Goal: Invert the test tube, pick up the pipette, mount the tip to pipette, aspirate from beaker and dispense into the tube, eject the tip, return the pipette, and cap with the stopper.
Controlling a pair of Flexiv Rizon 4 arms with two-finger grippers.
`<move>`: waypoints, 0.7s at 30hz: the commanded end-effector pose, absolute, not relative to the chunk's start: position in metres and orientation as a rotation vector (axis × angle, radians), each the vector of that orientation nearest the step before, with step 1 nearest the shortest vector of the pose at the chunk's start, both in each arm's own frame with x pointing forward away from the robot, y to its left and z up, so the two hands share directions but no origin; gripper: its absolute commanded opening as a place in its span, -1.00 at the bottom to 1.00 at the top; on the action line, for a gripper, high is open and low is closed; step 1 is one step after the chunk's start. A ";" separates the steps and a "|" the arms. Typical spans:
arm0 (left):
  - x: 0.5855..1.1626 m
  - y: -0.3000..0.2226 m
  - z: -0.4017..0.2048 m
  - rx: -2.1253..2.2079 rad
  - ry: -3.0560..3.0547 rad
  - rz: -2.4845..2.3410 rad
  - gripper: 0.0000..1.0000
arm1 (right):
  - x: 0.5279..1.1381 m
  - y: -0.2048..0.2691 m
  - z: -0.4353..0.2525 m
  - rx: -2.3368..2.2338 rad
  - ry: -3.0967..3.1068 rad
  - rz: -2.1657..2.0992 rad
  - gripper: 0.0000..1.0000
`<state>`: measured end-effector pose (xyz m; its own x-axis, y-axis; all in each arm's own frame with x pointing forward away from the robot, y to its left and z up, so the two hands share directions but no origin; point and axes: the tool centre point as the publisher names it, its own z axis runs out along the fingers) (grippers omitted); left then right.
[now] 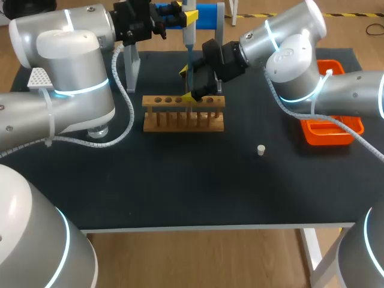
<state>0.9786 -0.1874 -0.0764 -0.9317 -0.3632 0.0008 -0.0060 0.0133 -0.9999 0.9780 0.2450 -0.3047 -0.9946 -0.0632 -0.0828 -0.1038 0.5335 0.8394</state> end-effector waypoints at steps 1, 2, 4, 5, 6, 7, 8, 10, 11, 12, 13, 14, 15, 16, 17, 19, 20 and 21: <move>0.979 -0.189 -0.077 -0.384 2.031 -2.006 -1.00 | 0.957 0.215 -0.281 -0.146 2.693 1.452 1.00; 0.979 -0.189 -0.077 -0.384 2.031 -2.006 -1.00 | 0.952 0.207 -0.277 -0.147 2.687 1.440 1.00; 0.979 -0.189 -0.077 -0.384 2.031 -2.006 -1.00 | 0.942 0.191 -0.268 -0.145 2.679 1.429 1.00; 0.979 -0.189 -0.077 -0.384 2.031 -2.006 -1.00 | 0.937 0.182 -0.264 -0.143 2.679 1.404 1.00; 0.979 -0.189 -0.077 -0.384 2.031 -2.006 -1.00 | 0.932 0.173 -0.260 -0.137 2.677 1.382 1.00; 0.979 -0.189 -0.077 -0.384 2.031 -2.006 -1.00 | 0.927 0.164 -0.255 -0.128 2.674 1.377 1.00; 0.979 -0.189 -0.077 -0.384 2.031 -2.006 -1.00 | 0.922 0.156 -0.251 -0.119 2.667 1.375 1.00; 0.979 -0.189 -0.077 -0.384 2.031 -2.006 -1.00 | 0.915 0.139 -0.242 -0.102 2.644 1.364 1.00; 0.979 -0.189 -0.077 -0.384 2.031 -2.006 -1.00 | 0.911 0.133 -0.236 -0.101 2.630 1.380 1.00; 0.979 -0.189 -0.077 -0.384 2.031 -2.006 -1.00 | 0.908 0.126 -0.230 -0.096 2.614 1.382 1.00; 0.979 -0.189 -0.077 -0.384 2.031 -2.006 -1.00 | 0.905 0.120 -0.224 -0.088 2.596 1.379 1.00; 0.979 -0.189 -0.077 -0.384 2.031 -2.006 -1.00 | 0.903 0.116 -0.218 -0.086 2.582 1.390 1.00; 0.979 -0.189 -0.077 -0.384 2.031 -2.006 -1.00 | 0.901 0.111 -0.211 -0.091 2.561 1.404 1.00; 0.979 -0.189 -0.077 -0.384 2.031 -2.006 -1.00 | 0.899 0.108 -0.204 -0.097 2.539 1.415 1.00; 0.979 -0.189 -0.077 -0.384 2.031 -2.006 -1.00 | 0.898 0.106 -0.198 -0.099 2.521 1.429 1.00; 0.979 -0.189 -0.077 -0.384 2.031 -2.006 -1.00 | 0.897 0.101 -0.184 -0.122 2.487 1.450 1.00; 0.979 -0.189 -0.077 -0.384 2.031 -2.006 -1.00 | 0.898 0.100 -0.177 -0.130 2.469 1.460 1.00; 0.979 -0.189 -0.077 -0.384 2.031 -2.006 -1.00 | 0.898 0.099 -0.170 -0.137 2.455 1.474 1.00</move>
<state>0.9786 -0.1875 -0.0763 -0.9317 -0.3631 0.0008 -0.0060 0.0133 -0.9999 0.9191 0.1439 -0.2013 -0.9652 0.0327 -0.2593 -0.2101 0.4932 0.8442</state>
